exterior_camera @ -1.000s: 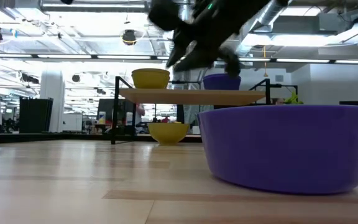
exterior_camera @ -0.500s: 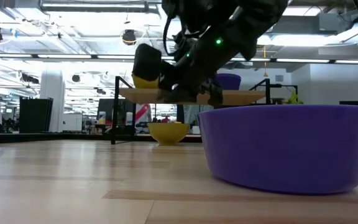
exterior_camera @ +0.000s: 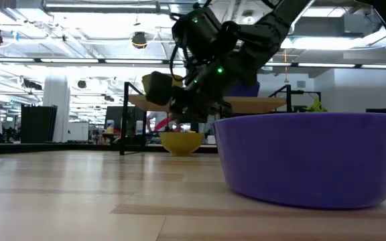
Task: Pick & Place Mini bowls
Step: Stack the white bowl on top of the white bowl on the shelf
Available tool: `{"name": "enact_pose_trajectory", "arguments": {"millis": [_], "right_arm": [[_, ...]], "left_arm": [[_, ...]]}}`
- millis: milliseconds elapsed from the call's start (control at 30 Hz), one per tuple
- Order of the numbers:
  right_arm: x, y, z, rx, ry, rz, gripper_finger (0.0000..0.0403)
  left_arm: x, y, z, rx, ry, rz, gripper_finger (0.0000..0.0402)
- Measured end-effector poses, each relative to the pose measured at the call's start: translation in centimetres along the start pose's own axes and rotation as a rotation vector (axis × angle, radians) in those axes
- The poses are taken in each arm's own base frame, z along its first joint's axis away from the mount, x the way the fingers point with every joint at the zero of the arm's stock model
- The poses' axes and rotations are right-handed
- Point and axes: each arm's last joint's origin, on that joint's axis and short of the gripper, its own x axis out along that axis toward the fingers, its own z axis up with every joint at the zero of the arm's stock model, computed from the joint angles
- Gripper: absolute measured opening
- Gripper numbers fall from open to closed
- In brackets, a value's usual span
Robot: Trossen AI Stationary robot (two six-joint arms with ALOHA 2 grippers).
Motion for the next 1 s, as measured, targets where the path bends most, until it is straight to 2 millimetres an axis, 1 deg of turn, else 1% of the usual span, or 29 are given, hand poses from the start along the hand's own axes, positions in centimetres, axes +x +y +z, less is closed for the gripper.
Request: {"name": "enact_pose_trajectory", "arguments": {"millis": [67,167,300,400,800,1000], "right_arm": [[0.2,0.3,0.1,0.031,-0.024,0.020,0.0065],[0.6,0.3,0.3,-0.009,-0.013,0.056,0.0065],[1.1,0.3,0.1,-0.056,-0.004,0.056,0.0065],[1.4,0.6,0.9,-0.046,-0.016,0.069,0.0065],[3.0,-0.2,1.9,-0.029,0.004,0.071,0.0065],[3.8,-0.8,2.3,-0.020,0.043,0.107,0.0065]], "left_arm": [[0.0,0.0,0.0,-0.006,0.001,0.000,0.0166],[0.0,0.0,0.0,-0.006,0.001,0.001,0.0166],[0.1,0.0,0.0,-0.007,0.003,0.001,0.0166],[0.2,-0.1,-0.1,-0.006,0.006,0.002,0.0166],[0.2,-0.1,-0.1,-0.006,0.007,0.002,0.0166],[0.2,-0.1,-0.1,-0.006,0.007,0.002,0.0166]]}}
